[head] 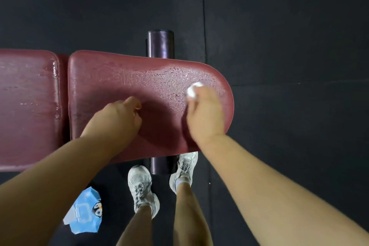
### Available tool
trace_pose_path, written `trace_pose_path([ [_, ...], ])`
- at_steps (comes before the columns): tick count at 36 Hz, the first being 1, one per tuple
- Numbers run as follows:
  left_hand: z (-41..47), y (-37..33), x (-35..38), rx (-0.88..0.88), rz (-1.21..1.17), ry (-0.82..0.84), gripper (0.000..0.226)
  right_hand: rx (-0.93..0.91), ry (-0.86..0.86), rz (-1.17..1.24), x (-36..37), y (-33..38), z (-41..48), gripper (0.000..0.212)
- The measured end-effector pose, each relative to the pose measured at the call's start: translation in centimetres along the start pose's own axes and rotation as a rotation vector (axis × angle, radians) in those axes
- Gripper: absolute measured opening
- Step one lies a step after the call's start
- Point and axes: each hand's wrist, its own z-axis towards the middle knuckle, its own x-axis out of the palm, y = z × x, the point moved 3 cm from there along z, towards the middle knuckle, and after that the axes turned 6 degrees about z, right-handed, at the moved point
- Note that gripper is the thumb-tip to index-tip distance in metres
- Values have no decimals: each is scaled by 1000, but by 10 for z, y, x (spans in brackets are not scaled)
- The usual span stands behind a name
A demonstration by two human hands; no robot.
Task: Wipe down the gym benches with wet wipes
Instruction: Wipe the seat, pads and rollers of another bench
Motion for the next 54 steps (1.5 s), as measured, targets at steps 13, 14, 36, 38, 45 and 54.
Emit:
trace_pose_path([
  [13,1,20,-31,-7,92,-82,41,146,-2,-7,-41,-29,43,18],
  [14,0,19,-34,-4,94,-73,43,151,-22,-19,-40,-24,43,17],
  [36,18,52,-36,298,485,318,64,38,138,-139,-21,18,41,13],
  [38,18,53,-39,340,492,319,62,87,134,-116,-12,30,38,14],
  [45,18,67,-57,427,417,321,57,-26,246,-11,15,65,10,20],
  [54,31,118,-69,441,198,56,54,570,-201,-111,-8,36,53,28],
])
